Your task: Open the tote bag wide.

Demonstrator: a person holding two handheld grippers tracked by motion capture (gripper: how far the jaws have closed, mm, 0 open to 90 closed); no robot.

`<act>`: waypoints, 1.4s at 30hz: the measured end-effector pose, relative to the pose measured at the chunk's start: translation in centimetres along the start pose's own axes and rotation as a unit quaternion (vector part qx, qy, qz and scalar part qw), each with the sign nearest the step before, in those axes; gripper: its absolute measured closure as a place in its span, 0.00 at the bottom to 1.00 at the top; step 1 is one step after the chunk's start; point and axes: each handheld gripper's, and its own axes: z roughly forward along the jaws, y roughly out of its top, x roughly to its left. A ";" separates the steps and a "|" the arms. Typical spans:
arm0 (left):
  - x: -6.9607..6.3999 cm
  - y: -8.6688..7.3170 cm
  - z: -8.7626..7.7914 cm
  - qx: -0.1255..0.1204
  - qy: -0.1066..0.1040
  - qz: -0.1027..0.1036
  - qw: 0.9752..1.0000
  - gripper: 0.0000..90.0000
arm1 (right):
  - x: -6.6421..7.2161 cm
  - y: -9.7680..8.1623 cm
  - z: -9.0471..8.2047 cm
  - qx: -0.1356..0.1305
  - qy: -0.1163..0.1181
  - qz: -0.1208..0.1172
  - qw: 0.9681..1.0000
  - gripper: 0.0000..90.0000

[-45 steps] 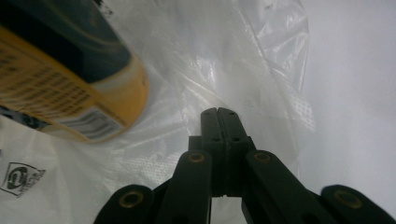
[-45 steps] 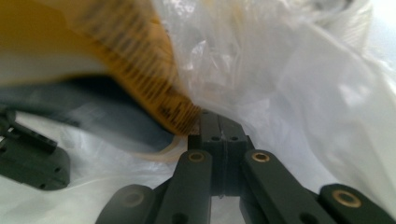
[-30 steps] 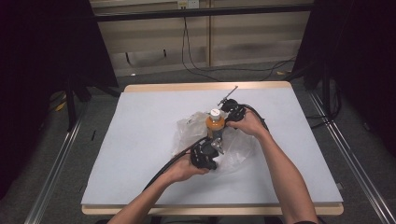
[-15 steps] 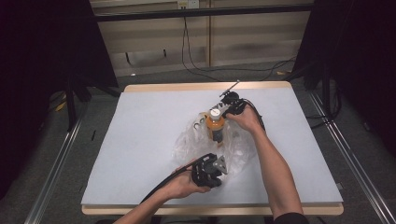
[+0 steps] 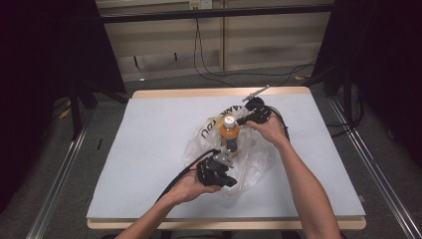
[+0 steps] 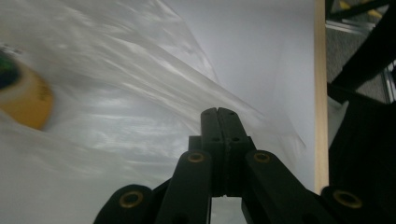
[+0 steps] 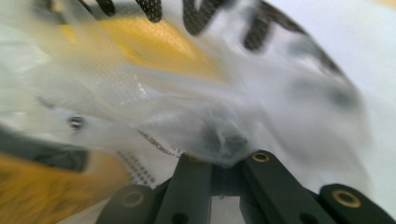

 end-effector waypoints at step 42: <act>8.2 -3.8 -0.3 0.049 0.081 -0.086 0.992 1.00 | 5.2 -8.0 -1.3 0.048 0.052 -0.044 0.997 1.00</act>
